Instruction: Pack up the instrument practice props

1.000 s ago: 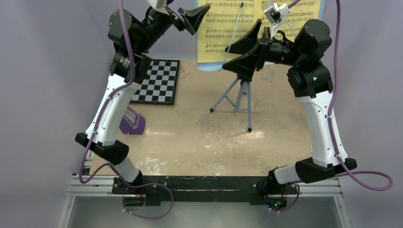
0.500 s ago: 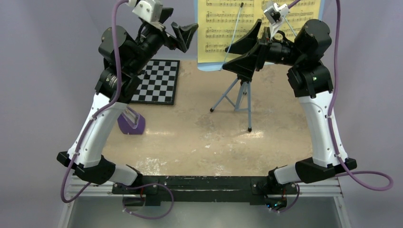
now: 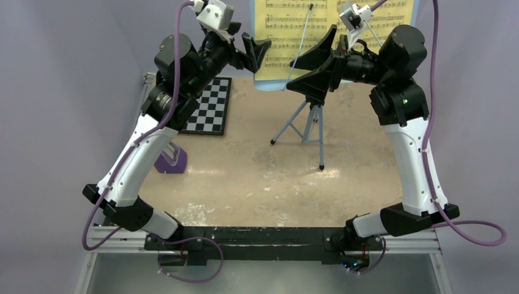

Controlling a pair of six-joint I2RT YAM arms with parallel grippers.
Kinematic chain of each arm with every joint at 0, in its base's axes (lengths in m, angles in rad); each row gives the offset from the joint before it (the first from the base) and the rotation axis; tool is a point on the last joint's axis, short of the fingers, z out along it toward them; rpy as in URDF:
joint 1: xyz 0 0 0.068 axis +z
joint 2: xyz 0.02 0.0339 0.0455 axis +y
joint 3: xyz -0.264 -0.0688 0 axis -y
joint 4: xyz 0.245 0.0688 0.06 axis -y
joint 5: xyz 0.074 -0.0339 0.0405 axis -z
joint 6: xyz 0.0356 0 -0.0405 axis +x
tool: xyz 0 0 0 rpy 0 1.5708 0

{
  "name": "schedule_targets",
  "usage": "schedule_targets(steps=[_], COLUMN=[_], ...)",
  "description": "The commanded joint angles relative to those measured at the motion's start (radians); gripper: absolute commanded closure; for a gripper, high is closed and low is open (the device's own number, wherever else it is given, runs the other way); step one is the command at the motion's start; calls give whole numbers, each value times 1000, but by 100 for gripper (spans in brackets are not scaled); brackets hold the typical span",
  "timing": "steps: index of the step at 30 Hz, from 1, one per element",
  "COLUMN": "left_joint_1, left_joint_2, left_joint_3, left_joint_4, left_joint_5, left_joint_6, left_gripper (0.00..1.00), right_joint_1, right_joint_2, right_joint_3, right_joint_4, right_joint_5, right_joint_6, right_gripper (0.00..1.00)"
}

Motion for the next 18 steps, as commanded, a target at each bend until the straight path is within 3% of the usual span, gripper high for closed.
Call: schedule_targets(steps=[1,9,18], left_joint_1=[-4,-2,4], left_joint_2=[2,-73,-164], left_joint_3=[12,-45,-101], left_joint_4=[-37,-69,-70], left_joint_5=[-117,-170,-125], left_joint_6=[-29,-6,91], left_gripper=[0,0,0], right_joint_1=[10,8,4], right_joint_2=[-42,-36,-39], right_joint_3=[-1,-7,-19], right_joint_4=[18,35,42], right_joint_5=[-30,-18,-17], right_joint_6=[-12,14,20], right_gripper=[12,13,13])
